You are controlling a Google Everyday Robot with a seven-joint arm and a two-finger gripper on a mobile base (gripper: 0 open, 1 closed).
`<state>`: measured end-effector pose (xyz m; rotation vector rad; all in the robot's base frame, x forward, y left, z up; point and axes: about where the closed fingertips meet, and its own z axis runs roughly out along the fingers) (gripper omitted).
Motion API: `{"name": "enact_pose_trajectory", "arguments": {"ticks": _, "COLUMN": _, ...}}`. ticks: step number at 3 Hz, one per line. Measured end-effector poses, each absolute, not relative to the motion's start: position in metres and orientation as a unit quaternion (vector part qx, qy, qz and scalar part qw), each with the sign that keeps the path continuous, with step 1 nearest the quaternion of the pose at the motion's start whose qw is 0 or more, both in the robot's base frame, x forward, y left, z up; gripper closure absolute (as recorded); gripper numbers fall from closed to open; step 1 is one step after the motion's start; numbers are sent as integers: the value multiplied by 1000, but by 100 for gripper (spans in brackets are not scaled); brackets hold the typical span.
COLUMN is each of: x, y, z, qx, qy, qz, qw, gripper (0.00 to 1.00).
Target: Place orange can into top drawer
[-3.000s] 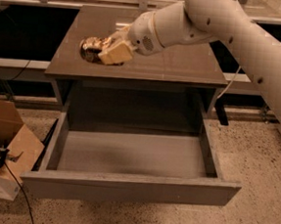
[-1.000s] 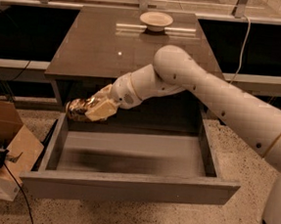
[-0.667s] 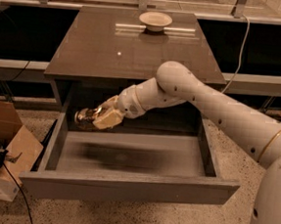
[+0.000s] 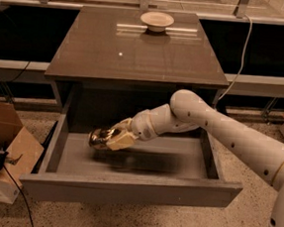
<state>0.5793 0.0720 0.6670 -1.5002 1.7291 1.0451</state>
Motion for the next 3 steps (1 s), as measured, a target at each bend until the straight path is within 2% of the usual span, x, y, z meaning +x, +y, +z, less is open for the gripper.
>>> {"name": "enact_pose_trajectory", "arguments": {"ticks": 1, "x": 558, "y": 66, "z": 653, "qx": -563, "qy": 666, "qz": 395, "qw": 289, "gripper": 46}}
{"name": "enact_pose_trajectory", "arguments": {"ticks": 3, "x": 558, "y": 70, "z": 653, "qx": -565, "qy": 663, "qz": 398, "qw": 289, "gripper": 1}}
